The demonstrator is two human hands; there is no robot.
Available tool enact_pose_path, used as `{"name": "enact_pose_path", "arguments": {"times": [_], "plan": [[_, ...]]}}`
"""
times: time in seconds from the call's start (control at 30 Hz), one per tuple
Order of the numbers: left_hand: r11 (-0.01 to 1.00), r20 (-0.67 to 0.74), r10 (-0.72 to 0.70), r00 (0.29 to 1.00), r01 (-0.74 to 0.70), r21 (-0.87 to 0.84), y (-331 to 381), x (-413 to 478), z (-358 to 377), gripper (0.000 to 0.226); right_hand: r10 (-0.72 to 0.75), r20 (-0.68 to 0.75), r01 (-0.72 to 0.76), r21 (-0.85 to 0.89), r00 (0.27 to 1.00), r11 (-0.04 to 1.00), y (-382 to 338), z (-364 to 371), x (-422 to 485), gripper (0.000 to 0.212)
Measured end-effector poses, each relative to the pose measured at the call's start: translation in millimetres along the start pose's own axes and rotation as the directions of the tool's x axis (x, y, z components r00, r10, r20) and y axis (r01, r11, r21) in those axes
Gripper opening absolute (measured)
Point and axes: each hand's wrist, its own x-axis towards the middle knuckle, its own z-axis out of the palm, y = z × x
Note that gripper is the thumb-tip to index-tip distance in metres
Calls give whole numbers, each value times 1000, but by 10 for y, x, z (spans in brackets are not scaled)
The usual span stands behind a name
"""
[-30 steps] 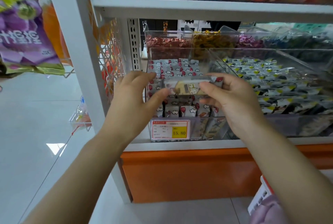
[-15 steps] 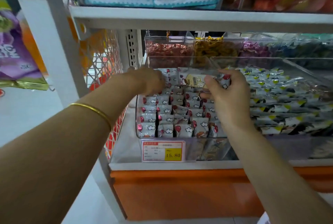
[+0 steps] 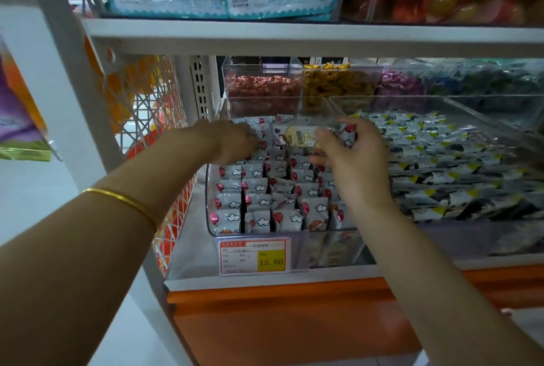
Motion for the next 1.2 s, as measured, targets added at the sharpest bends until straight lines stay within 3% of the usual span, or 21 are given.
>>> {"name": "enact_pose_path", "arguments": {"times": [0.13,0.27,0.4,0.5,0.6,0.7,0.77,0.83,0.97,1.1,1.2], "plan": [[999,-100,32,995,-29,29,1,-213,56,49,-100,34,104,-107,994,989,-75,199,219,15],[988,-52,58,997,-50,144,52,-278,23,45,-252,219,314,-329,943,891,-82,596,581,17],[993,-52,65,996,-60,102,43,-356,48,48,-137,509,406,-466,850,786,-4,929,812,23],[997,-225,36,974,-52,-62,-22,-520,170,57,-56,642,482,-511,765,712,35,1064,886,40],[959,-323,-110,940,14,-285,-43,-701,325,67,15,716,530,-530,698,662,75,1159,877,33],[897,-369,-146,918,-35,-441,-8,-729,412,66,71,759,563,-539,647,626,148,1183,855,15],[854,-401,-173,900,-66,-516,3,-715,435,64,145,791,587,-550,594,594,195,1189,844,20],[817,-411,-212,887,-70,-572,-2,-695,469,60,156,770,549,-566,619,615,196,1194,870,27],[801,-388,-228,893,-55,-596,-2,-664,501,55,18,612,425,-569,791,705,179,1203,1029,19],[792,-391,-206,897,-82,-605,-7,-644,501,53,68,617,529,-722,784,447,297,1334,1057,15],[792,-401,-194,895,-99,-603,-12,-636,501,52,69,606,549,-758,792,354,313,1409,1052,15]]}}
